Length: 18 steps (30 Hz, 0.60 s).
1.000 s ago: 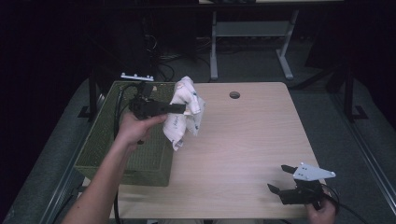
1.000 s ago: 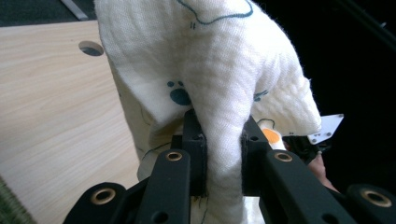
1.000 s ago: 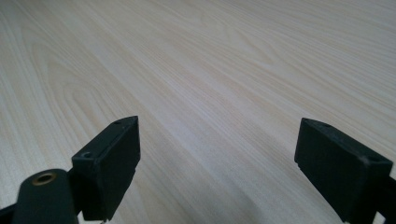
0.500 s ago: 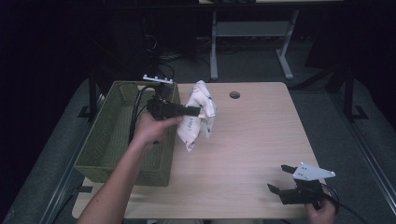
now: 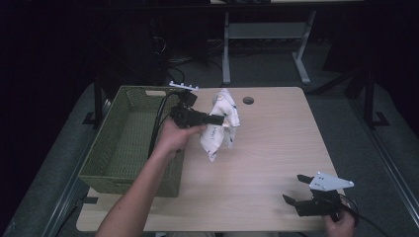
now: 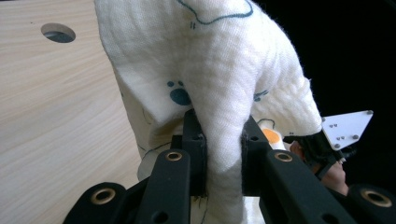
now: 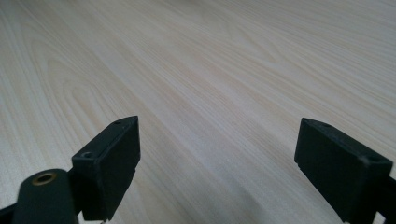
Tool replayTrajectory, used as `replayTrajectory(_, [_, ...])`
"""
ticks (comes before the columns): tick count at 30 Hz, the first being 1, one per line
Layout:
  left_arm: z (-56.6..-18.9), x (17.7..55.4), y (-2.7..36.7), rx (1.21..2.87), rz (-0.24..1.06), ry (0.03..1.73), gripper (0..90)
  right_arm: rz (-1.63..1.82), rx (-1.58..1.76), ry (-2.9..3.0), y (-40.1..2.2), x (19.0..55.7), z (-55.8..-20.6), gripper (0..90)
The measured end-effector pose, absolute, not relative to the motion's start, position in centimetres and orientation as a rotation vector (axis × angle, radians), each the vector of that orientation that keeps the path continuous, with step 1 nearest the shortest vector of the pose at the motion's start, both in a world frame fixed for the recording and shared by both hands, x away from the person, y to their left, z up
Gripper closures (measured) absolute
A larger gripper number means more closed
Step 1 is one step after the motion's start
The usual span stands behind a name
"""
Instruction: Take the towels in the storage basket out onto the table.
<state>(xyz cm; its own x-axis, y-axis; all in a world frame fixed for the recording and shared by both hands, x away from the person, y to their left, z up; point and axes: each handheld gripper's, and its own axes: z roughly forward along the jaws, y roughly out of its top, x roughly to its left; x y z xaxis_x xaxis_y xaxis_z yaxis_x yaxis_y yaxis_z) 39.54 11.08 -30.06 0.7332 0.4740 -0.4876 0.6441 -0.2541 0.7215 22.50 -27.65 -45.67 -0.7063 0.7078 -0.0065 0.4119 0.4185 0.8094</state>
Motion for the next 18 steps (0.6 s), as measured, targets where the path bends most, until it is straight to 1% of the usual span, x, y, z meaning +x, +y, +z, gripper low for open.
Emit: replayTrajectory(18, [-32.4,40.7,7.5,1.961,-0.202,0.887,77.2,1.190,0.963,2.328,-27.9,22.5,-45.6,14.0])
